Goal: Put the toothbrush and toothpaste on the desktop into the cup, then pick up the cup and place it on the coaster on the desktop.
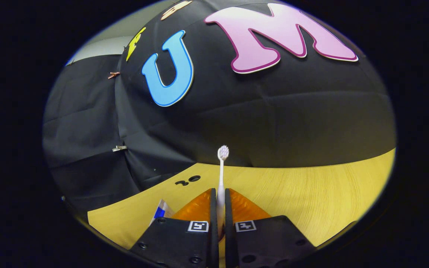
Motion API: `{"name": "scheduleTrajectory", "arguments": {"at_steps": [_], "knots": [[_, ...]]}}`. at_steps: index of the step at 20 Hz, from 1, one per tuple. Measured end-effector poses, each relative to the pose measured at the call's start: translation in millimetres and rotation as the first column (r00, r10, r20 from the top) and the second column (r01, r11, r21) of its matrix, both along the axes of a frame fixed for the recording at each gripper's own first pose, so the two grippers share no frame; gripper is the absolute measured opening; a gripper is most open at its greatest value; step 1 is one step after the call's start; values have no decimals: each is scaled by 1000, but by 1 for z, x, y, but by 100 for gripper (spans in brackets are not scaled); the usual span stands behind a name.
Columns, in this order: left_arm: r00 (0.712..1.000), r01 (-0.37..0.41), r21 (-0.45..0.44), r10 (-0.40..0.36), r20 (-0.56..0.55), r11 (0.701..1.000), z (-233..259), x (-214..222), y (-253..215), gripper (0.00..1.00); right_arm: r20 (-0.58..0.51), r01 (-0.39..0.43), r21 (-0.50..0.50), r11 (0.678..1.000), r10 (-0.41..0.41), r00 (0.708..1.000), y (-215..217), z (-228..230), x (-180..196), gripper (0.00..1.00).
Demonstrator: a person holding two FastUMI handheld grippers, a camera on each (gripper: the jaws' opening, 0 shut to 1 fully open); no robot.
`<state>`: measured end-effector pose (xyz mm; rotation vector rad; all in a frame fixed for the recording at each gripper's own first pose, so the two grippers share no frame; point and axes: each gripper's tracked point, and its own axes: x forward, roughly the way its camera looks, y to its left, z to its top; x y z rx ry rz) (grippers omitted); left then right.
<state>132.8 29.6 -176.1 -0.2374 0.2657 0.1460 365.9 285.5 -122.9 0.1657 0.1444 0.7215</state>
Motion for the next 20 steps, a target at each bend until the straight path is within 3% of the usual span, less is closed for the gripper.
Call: {"name": "scheduleTrajectory", "arguments": {"at_steps": [1,2,6,7,10,15,18,20], "knots": [[1000,6,5,-6,2,1000,1,2,-1,98,-8,9,6,1000,-9,1000,-5,-2,-2,14],[1000,12,9,-12,3,1000,2,4,-2,98,-15,35,13,999,-35,999,-14,1,-3,2],[998,57,28,-58,24,998,19,15,-4,98,-23,110,44,993,-109,994,-63,16,-10,86],[997,72,37,-73,25,997,22,20,-4,98,-21,130,38,991,-129,991,-75,20,-11,97],[991,132,80,-133,16,988,31,34,-3,98,17,206,-25,978,-206,978,-125,25,-17,98],[955,297,141,-293,-50,944,39,66,-9,98,32,304,-56,951,-303,952,-204,32,-35,98],[930,364,181,-349,-114,913,37,92,-7,98,37,382,-91,920,-380,924,-261,28,-42,98],[910,404,162,-379,-166,900,27,111,-9,98,23,429,-102,897,-429,903,-296,23,-50,98]]}}
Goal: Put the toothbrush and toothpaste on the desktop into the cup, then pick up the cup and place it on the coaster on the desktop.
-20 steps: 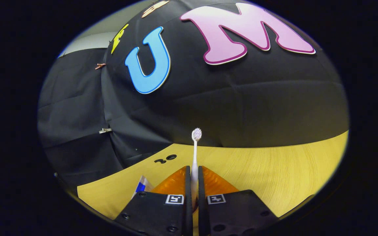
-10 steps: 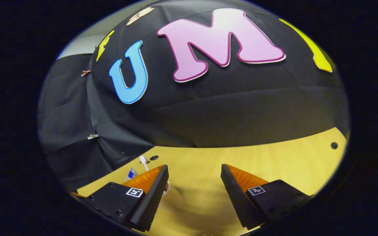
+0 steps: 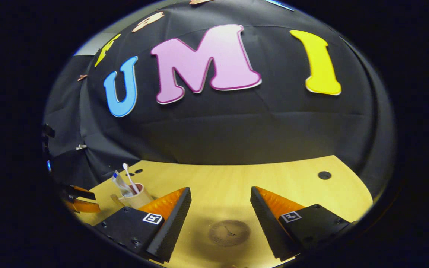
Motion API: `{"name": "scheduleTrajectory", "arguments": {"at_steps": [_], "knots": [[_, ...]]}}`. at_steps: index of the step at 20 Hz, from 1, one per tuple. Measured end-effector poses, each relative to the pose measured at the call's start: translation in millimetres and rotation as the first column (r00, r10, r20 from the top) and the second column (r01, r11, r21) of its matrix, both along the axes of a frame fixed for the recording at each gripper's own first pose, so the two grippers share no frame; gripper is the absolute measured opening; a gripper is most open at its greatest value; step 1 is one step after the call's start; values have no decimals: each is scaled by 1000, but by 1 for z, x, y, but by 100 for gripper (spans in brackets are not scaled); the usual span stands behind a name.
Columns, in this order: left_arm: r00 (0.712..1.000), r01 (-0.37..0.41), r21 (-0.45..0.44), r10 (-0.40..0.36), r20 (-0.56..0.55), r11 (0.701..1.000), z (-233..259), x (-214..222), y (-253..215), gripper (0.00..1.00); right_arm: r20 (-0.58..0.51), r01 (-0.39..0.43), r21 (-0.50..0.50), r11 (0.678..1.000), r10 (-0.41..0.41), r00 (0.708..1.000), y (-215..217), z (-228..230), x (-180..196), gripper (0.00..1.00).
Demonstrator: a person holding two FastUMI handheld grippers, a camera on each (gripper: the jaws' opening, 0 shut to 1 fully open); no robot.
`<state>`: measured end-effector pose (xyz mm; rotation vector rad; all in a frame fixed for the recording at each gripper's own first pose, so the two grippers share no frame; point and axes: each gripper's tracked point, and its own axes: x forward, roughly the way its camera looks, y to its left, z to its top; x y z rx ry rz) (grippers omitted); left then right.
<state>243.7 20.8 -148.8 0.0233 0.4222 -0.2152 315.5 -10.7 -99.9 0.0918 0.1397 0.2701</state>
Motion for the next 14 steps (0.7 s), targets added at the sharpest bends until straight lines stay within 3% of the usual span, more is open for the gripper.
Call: {"name": "scheduleTrajectory", "arguments": {"at_steps": [7,14], "knots": [[974,105,103,-81,-212,989,-33,52,2,98,-58,170,-2,985,-170,984,-99,-19,-53,98],[924,187,124,-131,-360,975,-38,78,-7,97,-145,217,-87,972,-228,963,-164,-43,-122,98]]}}
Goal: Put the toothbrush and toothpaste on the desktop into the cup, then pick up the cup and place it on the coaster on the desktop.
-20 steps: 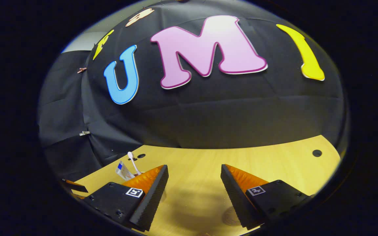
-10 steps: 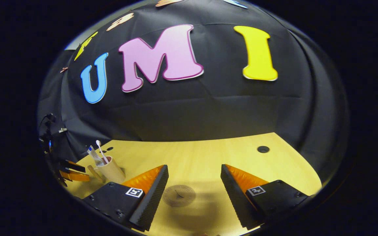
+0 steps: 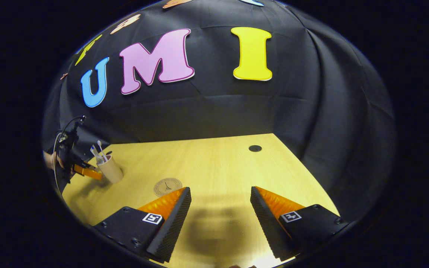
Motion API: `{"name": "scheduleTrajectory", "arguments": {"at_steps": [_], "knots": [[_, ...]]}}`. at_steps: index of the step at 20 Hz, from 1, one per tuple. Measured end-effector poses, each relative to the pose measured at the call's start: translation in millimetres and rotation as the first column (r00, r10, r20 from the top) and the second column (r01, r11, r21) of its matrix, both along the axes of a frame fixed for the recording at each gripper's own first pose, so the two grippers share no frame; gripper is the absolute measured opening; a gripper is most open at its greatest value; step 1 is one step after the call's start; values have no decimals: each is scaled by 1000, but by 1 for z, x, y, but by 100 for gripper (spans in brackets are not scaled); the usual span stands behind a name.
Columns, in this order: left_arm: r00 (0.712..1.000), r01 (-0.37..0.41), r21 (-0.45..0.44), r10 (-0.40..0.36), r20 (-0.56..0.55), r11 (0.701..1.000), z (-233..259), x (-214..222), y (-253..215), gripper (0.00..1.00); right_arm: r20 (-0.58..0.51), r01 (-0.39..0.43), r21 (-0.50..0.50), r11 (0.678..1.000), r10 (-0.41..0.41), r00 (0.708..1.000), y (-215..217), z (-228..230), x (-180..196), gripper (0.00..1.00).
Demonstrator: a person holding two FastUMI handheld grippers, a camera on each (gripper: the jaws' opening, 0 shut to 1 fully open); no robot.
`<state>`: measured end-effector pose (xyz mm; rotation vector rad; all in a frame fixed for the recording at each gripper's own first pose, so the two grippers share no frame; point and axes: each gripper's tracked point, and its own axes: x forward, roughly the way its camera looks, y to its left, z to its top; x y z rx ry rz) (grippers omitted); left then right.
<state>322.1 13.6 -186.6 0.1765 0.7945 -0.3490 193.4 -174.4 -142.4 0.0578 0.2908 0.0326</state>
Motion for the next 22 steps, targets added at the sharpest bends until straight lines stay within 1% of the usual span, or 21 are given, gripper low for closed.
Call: {"name": "scheduleTrajectory", "arguments": {"at_steps": [1,3,4,5,6,8,10,12,13,14,15,16,17,18,19,22], "knots": [[1000,10,8,-10,-16,1000,-1,3,-3,96,-10,14,6,1000,-14,1000,-9,-2,-9,98],[999,20,19,-19,-38,1000,-4,8,-7,92,-32,66,37,997,-65,997,-25,-13,-22,98],[998,19,12,-18,-61,1000,-6,8,-11,82,-63,95,70,993,-91,994,-30,-24,-30,98],[997,13,13,-12,-78,1000,-8,10,-14,82,-91,116,104,988,-106,990,-31,-36,-40,98],[995,11,28,-8,-95,1000,-11,11,-14,69,-110,139,127,982,-125,986,-34,-45,-49,98],[994,22,69,-14,-113,997,-13,10,-12,62,-141,176,161,971,-154,978,-35,-59,-64,98],[992,17,96,-5,-129,995,-16,9,-13,55,-173,191,196,962,-158,972,-30,-69,-75,98],[991,-2,105,16,-130,994,-17,11,-14,35,-181,213,207,955,-177,967,-29,-71,-78,98],[991,-11,104,24,-129,995,-17,11,-14,30,-170,221,204,954,-188,967,-30,-68,-78,98],[991,-23,100,35,-129,995,-18,10,-13,34,-163,224,197,955,-193,968,-30,-65,-78,98],[991,-33,96,45,-128,995,-18,11,-13,29,-157,221,189,957,-192,969,-27,-64,-77,98],[991,-44,90,55,-124,995,-18,10,-14,27,-155,214,183,960,-187,970,-24,-64,-75,98],[991,-49,87,60,-122,995,-18,10,-15,26,-153,204,183,962,-177,972,-21,-65,-73,98],[991,-54,84,64,-118,995,-17,8,-14,29,-154,194,186,963,-167,974,-17,-63,-73,98],[991,-65,80,74,-114,995,-17,7,-14,24,-154,186,190,964,-157,975,-13,-62,-72,98],[992,-81,79,88,-87,994,-14,4,-13,23,-146,166,194,967,-139,980,-6,-59,-67,98]]}}
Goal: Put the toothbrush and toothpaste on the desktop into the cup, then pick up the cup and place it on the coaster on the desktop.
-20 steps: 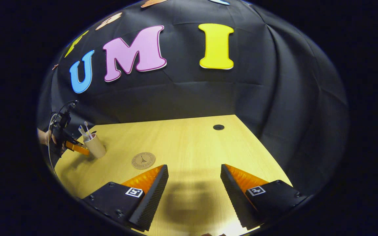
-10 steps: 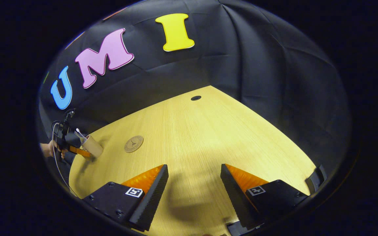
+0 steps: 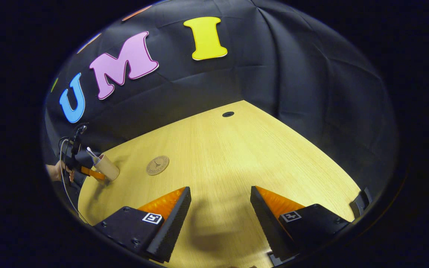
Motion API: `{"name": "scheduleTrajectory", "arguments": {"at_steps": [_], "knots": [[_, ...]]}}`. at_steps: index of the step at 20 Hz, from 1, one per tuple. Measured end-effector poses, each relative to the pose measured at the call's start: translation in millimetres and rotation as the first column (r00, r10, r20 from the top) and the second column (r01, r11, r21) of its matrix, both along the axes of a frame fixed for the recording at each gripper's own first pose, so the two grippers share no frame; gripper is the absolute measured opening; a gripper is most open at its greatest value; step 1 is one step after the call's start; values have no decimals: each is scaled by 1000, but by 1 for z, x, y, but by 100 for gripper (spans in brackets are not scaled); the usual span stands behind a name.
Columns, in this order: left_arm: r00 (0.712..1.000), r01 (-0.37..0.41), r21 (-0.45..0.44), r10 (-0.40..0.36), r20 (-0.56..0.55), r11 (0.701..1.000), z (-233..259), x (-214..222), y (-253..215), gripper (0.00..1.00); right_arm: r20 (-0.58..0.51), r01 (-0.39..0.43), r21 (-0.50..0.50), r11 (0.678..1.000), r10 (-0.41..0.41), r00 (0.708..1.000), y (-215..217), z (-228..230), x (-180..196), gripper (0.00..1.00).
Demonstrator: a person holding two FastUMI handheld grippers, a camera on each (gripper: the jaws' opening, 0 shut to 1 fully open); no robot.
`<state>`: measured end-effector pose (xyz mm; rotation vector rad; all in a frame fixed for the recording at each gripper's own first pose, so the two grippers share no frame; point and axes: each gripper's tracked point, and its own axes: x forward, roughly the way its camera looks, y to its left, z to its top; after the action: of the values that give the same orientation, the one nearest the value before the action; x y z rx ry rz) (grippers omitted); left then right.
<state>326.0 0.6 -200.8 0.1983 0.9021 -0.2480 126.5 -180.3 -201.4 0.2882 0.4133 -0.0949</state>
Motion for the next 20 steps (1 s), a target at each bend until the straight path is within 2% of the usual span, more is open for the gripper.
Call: {"name": "scheduleTrajectory", "arguments": {"at_steps": [4,7,14,20], "knots": [[999,11,1,-11,34,1000,17,-1,-4,23,6,-13,-2,1000,13,1000,2,2,2,98],[997,54,-16,-53,57,998,35,0,-28,23,14,-16,7,1000,16,1000,1,4,4,98],[968,237,7,-236,82,972,41,9,-121,23,38,-29,18,999,28,999,-3,12,12,98],[919,392,25,-393,40,920,25,5,-195,23,49,-56,11,998,55,997,1,12,9,98]]}}
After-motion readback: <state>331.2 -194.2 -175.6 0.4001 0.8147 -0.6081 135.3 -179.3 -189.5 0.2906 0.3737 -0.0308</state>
